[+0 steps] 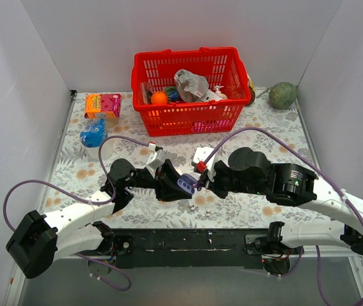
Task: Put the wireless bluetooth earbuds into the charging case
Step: Place the earbud in the charging case.
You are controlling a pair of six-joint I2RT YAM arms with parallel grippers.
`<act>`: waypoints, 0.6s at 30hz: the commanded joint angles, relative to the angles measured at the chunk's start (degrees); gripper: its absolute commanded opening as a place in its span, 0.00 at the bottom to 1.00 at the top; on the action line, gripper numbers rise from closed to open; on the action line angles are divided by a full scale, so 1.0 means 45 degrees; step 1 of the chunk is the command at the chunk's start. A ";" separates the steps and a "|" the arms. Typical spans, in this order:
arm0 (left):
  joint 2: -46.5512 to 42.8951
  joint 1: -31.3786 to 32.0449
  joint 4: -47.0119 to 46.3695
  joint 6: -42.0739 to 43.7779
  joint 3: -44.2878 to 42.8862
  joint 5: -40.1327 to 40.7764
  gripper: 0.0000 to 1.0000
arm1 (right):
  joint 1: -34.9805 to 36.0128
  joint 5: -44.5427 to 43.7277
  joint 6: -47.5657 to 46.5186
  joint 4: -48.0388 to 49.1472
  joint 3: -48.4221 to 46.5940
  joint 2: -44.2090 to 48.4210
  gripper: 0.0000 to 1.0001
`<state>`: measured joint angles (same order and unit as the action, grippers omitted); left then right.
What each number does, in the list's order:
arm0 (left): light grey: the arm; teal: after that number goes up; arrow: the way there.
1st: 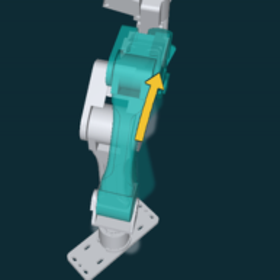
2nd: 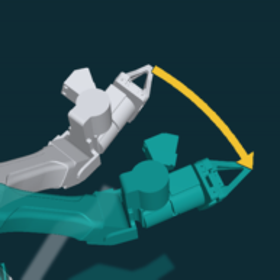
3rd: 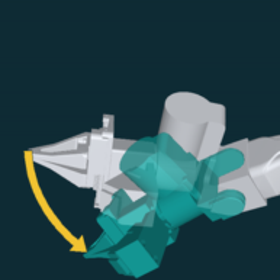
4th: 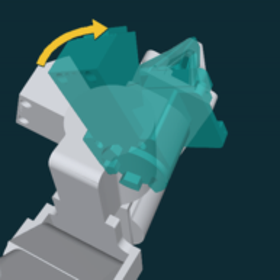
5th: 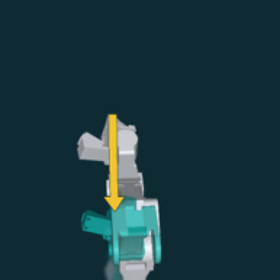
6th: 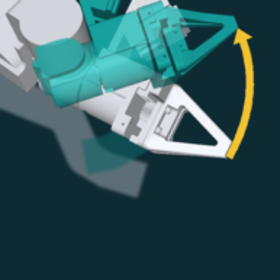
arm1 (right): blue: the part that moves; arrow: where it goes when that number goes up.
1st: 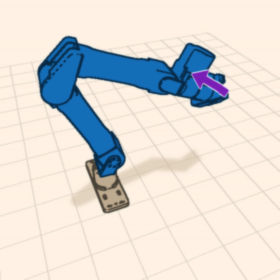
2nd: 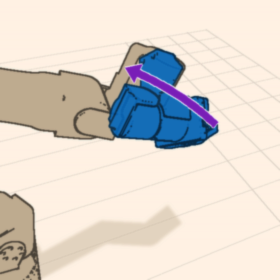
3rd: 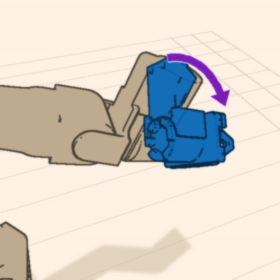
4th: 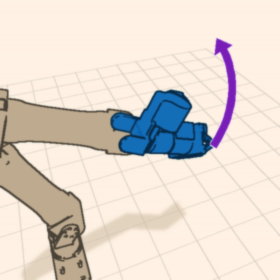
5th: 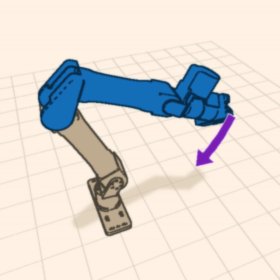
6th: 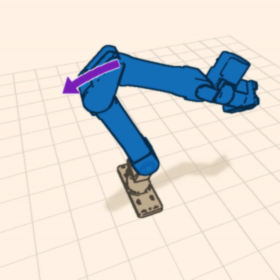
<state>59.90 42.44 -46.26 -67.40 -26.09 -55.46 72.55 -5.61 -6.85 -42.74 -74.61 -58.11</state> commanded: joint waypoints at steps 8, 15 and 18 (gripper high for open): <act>-0.0322 -0.0075 0.0144 0.0583 -0.0278 -0.0156 0.00 | 0.0830 -0.0824 0.0409 0.1391 -0.0471 -0.0212 0.01; -0.0596 -0.0075 -0.0305 0.0348 -0.0141 0.0254 0.00 | 0.0986 -0.1487 0.0585 0.2192 0.0095 0.0080 0.01; -0.0733 -0.0075 -0.0462 0.0270 -0.0024 0.0507 0.00 | 0.1025 -0.1547 0.0683 0.2330 0.0212 0.0159 0.01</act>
<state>58.57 42.44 -45.78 -65.91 -26.09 -55.22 76.62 -10.57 -4.80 -36.75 -74.13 -58.89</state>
